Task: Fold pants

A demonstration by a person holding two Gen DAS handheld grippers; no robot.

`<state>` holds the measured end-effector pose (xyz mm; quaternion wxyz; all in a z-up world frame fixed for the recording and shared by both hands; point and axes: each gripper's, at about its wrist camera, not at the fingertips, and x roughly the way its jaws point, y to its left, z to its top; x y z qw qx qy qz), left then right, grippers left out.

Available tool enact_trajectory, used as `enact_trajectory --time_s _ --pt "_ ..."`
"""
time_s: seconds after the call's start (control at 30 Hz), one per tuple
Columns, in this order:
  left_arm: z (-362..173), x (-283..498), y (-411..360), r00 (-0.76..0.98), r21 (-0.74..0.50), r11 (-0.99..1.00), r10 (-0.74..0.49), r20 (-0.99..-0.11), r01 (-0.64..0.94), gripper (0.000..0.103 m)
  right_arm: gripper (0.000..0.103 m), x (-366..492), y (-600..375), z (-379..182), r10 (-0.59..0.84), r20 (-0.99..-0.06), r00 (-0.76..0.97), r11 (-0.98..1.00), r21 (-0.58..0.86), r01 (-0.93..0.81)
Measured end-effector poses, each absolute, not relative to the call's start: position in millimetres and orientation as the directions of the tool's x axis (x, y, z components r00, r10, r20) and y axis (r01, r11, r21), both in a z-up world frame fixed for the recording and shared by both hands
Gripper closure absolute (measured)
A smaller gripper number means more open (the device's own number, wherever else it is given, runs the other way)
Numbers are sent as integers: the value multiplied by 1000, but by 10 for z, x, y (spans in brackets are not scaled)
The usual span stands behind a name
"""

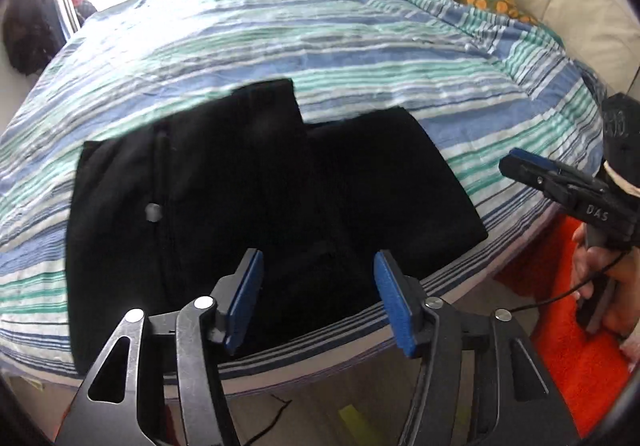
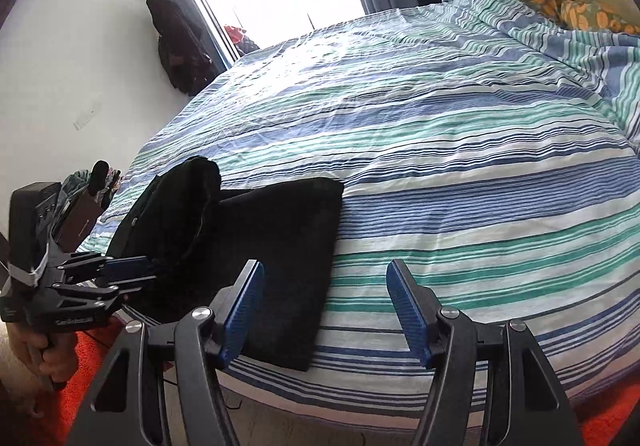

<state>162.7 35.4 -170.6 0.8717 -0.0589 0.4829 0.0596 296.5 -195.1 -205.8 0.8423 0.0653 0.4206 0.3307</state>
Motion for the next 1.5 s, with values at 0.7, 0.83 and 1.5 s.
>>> enact_trajectory --time_s 0.7,0.83,1.5 --pt "-2110 1590 1163 309 304 815 491 -814 -493 34 36 2802 -1252 -1878 762 -612 211 602 550 -579" --pt "-2129 1625 1159 309 296 816 484 -819 -496 34 36 2761 -949 -1908 792 -603 100 537 609 -583" --pt "-2173 1548 1351 351 149 821 390 -851 -551 24 36 3194 -498 -2515 752 -620 -225 524 768 -368"
